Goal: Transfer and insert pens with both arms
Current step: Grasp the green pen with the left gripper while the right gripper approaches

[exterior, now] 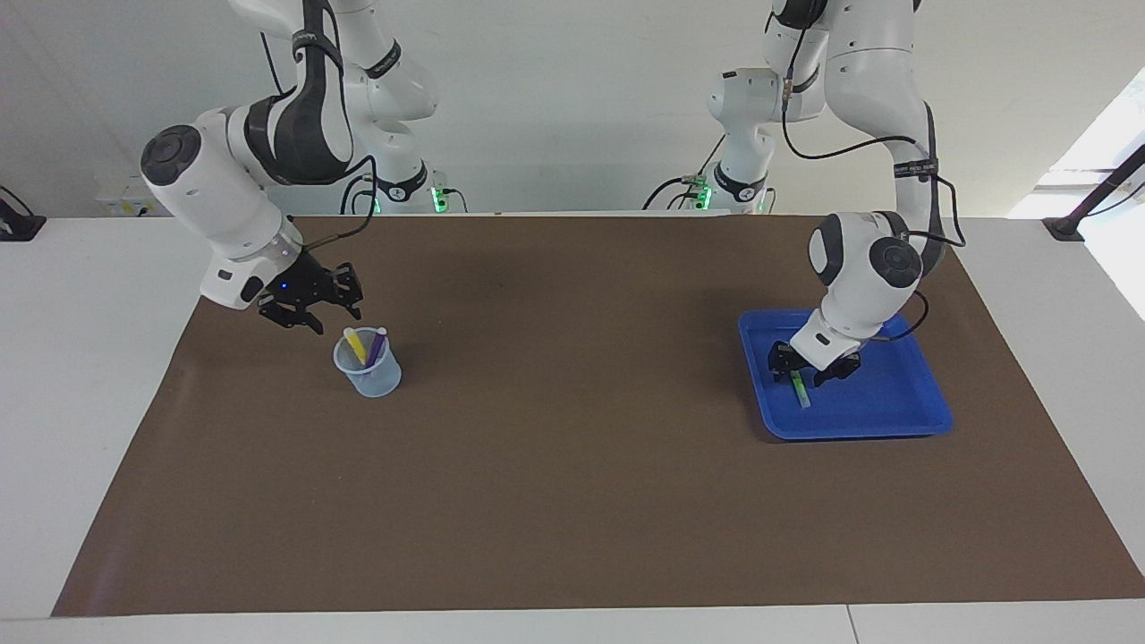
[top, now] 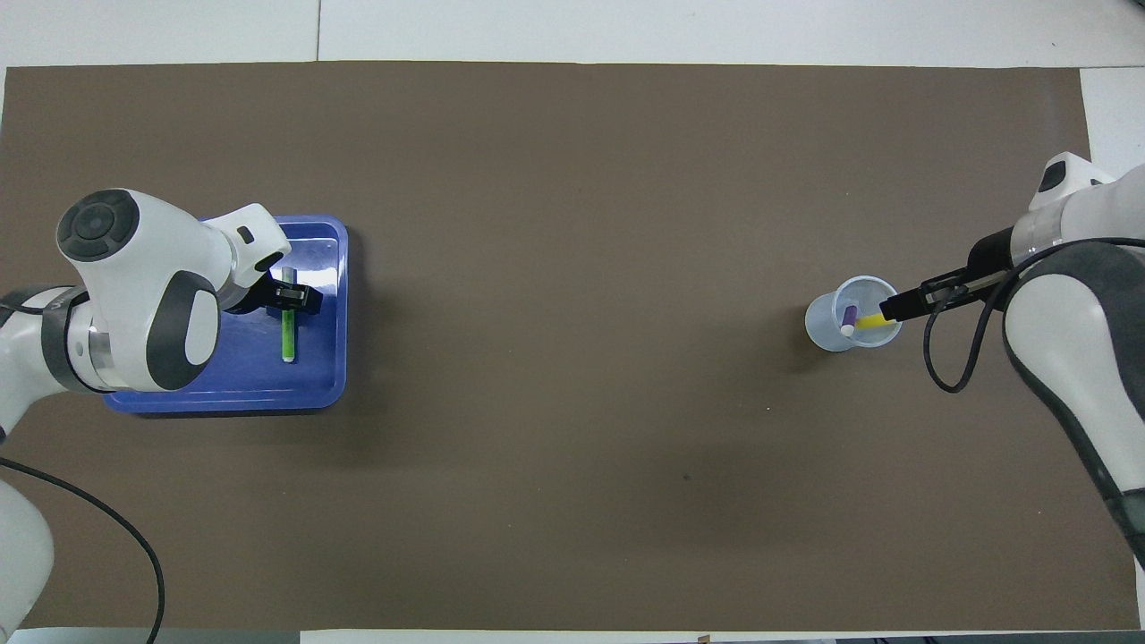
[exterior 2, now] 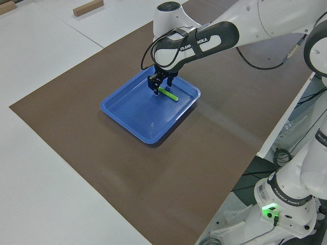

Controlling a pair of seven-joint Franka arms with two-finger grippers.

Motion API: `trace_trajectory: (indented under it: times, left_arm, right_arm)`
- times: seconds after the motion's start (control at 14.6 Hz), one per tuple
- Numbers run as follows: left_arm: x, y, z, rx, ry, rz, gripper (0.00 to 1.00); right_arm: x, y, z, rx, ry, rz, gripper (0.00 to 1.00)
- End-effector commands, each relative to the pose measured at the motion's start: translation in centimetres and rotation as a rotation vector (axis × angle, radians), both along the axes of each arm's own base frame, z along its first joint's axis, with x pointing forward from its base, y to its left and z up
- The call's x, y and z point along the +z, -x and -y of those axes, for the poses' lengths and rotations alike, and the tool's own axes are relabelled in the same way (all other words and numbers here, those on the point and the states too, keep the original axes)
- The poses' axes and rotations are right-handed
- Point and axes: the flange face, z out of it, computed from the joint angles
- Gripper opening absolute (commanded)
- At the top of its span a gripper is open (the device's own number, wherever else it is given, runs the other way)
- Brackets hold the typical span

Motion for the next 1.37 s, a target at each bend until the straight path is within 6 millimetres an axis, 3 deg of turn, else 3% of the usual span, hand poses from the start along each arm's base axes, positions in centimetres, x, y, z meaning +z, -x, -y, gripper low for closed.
trace_trajectory:
  times: [0.0,0.21,0.27,0.41,0.48,0.62,0.89,1.16,1.3]
  left_arm:
    - [-0.1,-0.1,-0.1,-0.025,-0.019,0.020,0.62]
    - [-0.6,-0.2,0.0,-0.042,-0.034,0.014,0.49]
    - [-0.6,-0.2,-0.2,-0.048,-0.042,0.015,0.39]
    - [-0.5,-0.3,-0.3,-0.045,-0.042,0.017,0.09]
    - [-0.5,-0.3,-0.5,-0.042,-0.042,0.015,0.00]
    - [0.2,-0.9,-0.7,-0.036,-0.042,0.018,0.00]
    - [2.1,-1.5,-0.7,-0.019,-0.041,-0.022,0.00]
    - [8.3,-2.3,-0.5,0.063,0.033,-0.145,0.00]
    - [11.9,-2.3,0.0,0.204,0.065,-0.195,0.00]
  right_arm:
    - [2.6,0.6,-1.0,-0.017,-0.090,0.011,1.00]
    - [3.3,0.8,-4.2,-0.026,-0.192,0.012,1.00]
    - [3.4,0.8,-5.1,-0.072,-0.217,-0.005,1.00]
    - [3.9,0.9,-8.1,-0.187,-0.264,-0.056,1.00]
    - [4.2,1.1,-9.8,-0.246,-0.287,-0.083,1.00]
    - [4.8,1.4,-12.6,-0.339,-0.333,-0.142,1.00]
    - [5.4,1.5,-15.8,-0.464,-0.396,-0.185,1.00]
    - [5.8,2.0,-19.4,-0.580,-0.434,-0.240,1.00]
    - [6.0,2.3,-20.6,-0.592,-0.448,-0.257,1.00]
